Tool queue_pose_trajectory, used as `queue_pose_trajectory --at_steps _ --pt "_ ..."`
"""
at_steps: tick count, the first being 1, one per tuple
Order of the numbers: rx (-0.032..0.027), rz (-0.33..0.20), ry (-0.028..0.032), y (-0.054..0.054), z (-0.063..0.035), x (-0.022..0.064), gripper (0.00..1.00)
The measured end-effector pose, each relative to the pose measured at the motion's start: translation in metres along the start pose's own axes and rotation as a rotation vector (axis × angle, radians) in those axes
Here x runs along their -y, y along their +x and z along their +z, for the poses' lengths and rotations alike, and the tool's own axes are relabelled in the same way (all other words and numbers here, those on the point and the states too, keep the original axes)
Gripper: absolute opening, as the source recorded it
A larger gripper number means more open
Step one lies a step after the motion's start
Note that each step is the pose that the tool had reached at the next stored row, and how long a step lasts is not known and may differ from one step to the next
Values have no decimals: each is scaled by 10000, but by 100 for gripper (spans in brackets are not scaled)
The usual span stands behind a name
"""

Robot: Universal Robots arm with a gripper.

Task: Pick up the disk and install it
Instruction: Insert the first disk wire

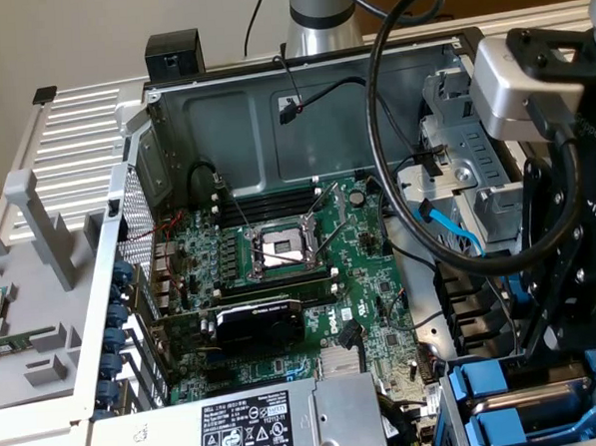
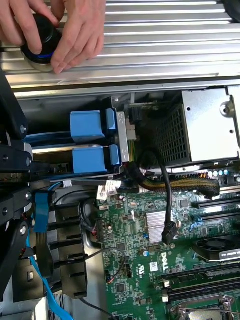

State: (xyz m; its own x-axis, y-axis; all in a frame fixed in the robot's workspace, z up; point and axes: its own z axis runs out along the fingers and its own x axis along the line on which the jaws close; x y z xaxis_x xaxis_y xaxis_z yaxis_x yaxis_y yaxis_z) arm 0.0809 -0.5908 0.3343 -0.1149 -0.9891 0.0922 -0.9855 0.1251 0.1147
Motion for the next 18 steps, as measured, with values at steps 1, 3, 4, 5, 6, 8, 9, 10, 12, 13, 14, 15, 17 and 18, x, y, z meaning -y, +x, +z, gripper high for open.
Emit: queue_pose_trajectory --at_steps 1,3,4,5,6,8,9,10,12,13,14,15,17,18 --pt "0 0 0 0 0 0 17" --pt "0 0 0 0 0 0 17" --pt "-1 0 0 0 0 0 17" --pt "0 -1 0 0 0 0 17" --pt "-1 -1 0 0 0 0 17" --pt "-3 0 0 0 -1 -2 17" --pt "-2 0 0 0 -2 -2 18" --pt "0 -1 0 0 -2 -2 24" --pt "1 -1 0 0 -3 -2 31" --pt "0 0 0 0 -5 -3 31" --pt "-1 0 0 -1 -7 -3 31" --pt "-4 0 1 -2 -9 -4 31" --pt "-11 1 1 -6 -10 -6 31" --pt "-17 4 2 -8 -11 -10 31"
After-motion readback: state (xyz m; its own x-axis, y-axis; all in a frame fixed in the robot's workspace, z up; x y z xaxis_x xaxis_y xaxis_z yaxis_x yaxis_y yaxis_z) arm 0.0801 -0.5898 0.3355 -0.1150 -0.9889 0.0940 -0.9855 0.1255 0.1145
